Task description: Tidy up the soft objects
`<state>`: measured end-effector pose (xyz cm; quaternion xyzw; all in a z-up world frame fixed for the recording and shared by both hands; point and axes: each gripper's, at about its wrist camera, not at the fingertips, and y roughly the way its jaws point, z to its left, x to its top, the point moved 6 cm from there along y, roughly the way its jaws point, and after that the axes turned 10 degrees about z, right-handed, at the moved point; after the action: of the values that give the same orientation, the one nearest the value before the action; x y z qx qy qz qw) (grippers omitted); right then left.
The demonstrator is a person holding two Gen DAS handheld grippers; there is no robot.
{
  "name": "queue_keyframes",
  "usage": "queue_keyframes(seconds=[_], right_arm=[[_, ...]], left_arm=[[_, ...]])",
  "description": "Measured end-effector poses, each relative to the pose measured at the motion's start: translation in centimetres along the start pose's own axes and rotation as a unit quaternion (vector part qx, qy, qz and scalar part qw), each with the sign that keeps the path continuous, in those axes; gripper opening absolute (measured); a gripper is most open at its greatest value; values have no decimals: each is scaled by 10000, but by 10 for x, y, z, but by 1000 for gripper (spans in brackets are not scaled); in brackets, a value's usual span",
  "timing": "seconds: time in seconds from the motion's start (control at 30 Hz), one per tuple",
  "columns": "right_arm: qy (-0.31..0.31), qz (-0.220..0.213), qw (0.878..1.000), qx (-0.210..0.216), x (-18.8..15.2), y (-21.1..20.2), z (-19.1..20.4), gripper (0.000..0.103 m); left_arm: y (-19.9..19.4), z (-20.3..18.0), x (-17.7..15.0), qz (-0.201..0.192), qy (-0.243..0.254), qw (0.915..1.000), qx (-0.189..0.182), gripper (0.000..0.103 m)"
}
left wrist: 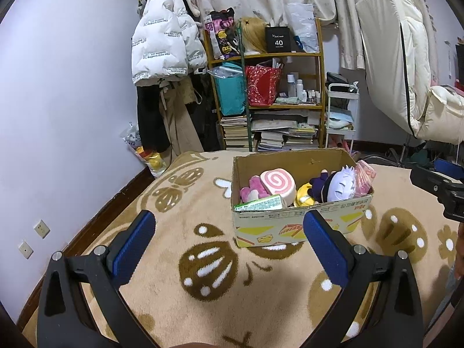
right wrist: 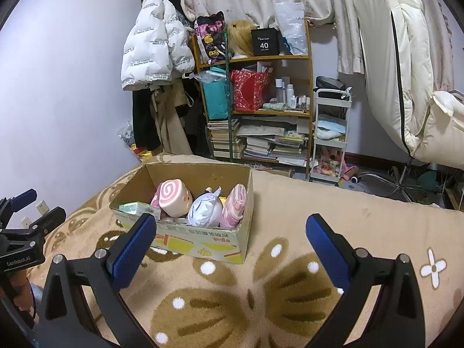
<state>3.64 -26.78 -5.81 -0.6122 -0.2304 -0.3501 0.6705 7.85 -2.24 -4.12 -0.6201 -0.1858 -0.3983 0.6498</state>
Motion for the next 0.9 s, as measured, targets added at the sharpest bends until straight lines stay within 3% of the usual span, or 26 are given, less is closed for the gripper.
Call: queue_keyframes(seconds=[0.9], right_arm=[[32,-12,10000,-11,0,1,-6,103]], left_arm=[[2,0,-4,28,16,10000,-3,101]])
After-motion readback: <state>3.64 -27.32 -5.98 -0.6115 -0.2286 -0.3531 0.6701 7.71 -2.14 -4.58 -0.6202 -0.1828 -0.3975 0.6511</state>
